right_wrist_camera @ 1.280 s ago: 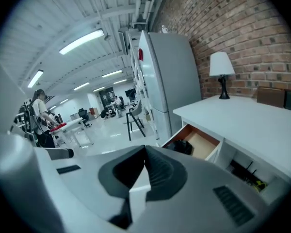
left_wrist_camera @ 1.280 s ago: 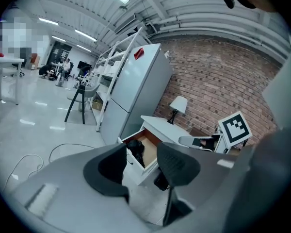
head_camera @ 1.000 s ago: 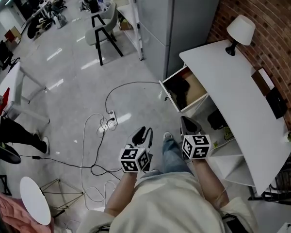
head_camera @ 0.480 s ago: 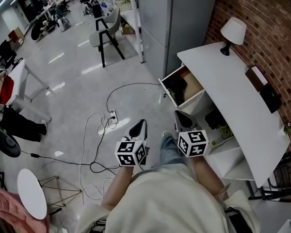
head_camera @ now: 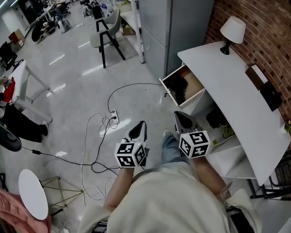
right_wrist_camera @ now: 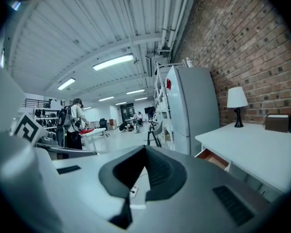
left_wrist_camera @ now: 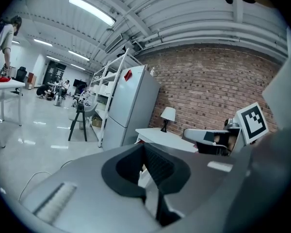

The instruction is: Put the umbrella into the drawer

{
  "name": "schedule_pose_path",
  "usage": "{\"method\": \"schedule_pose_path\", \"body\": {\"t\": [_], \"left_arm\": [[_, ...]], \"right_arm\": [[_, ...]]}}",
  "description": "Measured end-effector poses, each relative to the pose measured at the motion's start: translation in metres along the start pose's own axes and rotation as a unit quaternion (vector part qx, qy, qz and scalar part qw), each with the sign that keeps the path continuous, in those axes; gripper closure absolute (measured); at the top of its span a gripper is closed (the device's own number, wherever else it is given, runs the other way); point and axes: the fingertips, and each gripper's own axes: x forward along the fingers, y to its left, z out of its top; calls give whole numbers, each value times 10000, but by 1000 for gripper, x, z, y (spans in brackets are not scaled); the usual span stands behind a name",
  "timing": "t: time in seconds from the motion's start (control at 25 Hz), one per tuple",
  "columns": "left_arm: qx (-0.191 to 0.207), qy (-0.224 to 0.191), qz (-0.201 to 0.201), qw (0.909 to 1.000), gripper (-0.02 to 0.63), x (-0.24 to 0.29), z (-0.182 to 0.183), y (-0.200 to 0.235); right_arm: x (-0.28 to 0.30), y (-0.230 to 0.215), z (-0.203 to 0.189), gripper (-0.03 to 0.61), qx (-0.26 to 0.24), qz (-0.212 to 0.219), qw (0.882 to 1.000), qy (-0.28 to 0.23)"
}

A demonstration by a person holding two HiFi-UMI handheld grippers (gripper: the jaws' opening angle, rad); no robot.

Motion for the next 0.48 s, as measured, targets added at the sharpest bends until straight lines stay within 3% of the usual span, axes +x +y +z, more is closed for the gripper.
{"method": "schedule_pose_path", "body": {"t": [0.48], "left_arm": [[-7,-28,20,10000,603,7,3,5]], "right_arm": [[7,1,9,578,-189,9,9998,-96]]}}
